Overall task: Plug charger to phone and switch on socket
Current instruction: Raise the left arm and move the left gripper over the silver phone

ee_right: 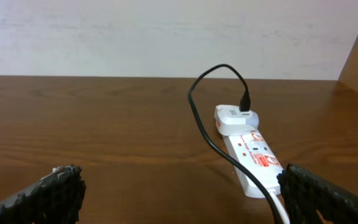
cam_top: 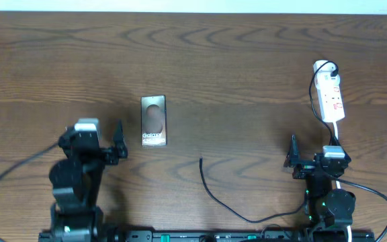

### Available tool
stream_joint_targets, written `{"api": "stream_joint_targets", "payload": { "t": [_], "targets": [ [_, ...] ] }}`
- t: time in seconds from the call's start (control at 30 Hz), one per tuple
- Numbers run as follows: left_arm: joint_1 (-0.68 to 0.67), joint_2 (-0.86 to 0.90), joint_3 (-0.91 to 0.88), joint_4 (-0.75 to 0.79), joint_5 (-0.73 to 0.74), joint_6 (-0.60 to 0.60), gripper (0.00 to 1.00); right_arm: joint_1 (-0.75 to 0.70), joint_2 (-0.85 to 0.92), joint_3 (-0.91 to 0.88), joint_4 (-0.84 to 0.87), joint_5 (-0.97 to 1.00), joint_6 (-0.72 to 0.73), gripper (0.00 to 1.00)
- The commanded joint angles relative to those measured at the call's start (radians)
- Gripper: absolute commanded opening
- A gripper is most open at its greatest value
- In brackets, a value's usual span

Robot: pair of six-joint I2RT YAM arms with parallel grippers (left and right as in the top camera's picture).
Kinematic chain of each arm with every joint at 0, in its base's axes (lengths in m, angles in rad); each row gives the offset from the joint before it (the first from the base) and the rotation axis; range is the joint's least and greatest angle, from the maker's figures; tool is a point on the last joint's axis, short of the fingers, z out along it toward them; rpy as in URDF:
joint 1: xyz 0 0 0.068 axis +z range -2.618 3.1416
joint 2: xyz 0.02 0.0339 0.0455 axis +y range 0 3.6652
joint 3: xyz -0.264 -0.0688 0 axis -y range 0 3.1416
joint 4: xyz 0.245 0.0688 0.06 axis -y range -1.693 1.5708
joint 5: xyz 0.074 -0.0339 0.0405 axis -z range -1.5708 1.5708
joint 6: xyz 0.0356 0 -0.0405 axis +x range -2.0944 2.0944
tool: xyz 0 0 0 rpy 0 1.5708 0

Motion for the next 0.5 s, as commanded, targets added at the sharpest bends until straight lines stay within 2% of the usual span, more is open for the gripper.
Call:
{"api": "stream_joint_targets", "payload": {
  "t": [0.0,0.3,0.47],
  "targets": [
    [-0.004,0.206,0.196,-0.061,0.021,-0.068,0.93,0.0,-0.002,-0.003,-0.002,0.005,0.014,0.99],
    [-0.004,0.629,0.623,-0.447,0.024,-0.104,0.93,0.0,-0.002,-0.003,-0.002,0.005,0.014,0.99],
    [-0.004,0.789,0.795,-0.611,0.076,-0.103,0.93,0.0,-0.002,-0.003,-0.002,0.005,0.014,0.99]
  ]
}}
